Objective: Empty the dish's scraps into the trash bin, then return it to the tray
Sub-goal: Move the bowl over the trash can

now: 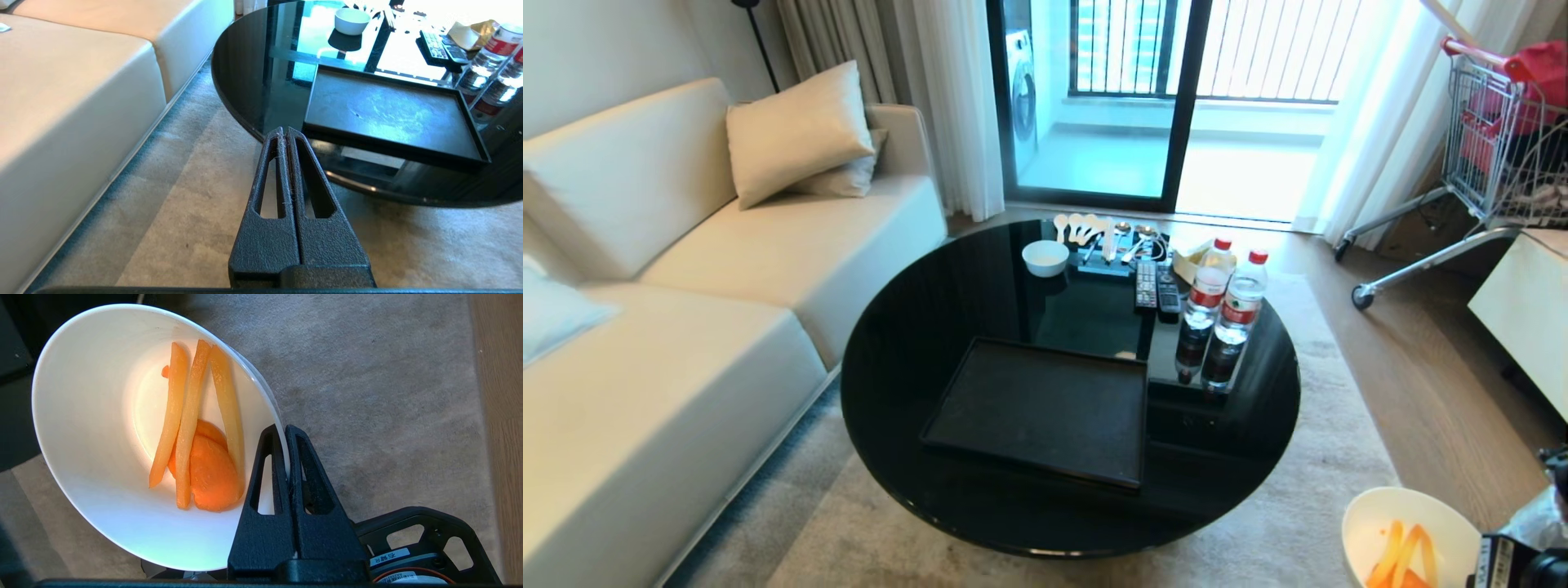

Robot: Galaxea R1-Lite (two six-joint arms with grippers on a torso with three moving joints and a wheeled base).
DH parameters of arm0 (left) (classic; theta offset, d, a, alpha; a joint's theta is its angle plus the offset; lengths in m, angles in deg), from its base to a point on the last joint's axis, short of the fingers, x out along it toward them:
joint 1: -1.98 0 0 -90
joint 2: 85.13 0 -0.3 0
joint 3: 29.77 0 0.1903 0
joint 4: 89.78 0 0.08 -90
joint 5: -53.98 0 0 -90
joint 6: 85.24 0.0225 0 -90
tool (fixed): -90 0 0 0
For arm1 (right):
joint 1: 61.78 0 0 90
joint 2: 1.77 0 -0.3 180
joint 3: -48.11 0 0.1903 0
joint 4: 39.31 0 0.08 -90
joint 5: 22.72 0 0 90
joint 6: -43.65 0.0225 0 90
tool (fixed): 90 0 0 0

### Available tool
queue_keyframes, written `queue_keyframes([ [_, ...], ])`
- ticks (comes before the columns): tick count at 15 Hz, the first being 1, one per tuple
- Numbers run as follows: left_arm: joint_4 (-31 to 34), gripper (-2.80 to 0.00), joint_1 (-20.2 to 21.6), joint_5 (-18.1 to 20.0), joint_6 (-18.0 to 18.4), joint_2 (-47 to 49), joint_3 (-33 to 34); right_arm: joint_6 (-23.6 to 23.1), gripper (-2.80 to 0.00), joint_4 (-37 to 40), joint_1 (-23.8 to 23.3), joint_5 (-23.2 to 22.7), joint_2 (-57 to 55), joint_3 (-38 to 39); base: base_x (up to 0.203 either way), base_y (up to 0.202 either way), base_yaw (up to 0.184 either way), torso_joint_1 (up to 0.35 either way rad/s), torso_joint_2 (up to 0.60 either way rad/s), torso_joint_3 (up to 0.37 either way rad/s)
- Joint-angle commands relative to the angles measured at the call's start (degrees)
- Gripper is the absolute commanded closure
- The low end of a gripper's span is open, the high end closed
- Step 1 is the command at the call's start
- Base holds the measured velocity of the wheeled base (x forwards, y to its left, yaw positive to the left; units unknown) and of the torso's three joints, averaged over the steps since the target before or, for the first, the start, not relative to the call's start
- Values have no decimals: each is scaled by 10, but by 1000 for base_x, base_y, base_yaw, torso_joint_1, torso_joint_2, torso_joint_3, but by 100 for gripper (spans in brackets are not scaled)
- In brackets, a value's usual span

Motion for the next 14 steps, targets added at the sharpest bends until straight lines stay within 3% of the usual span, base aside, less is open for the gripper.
queue_keyframes([
  [1, 0, 0, 0, 0, -1, 0, 0, 2, 0, 2, 0, 1, 5, 2, -184, 0, -4, -2, -2, 3],
  [9, 0, 0, 0, 0, -1, 0, 0, 2, 0, 3, -1, 1, 14, 0, -174, 0, -2, 0, 2, 2],
  [14, 0, 0, 0, 0, 0, 0, 0, 2, 0, 11, 0, 2, 24, 2, 0, 0, 0, 0, 0, 0],
])
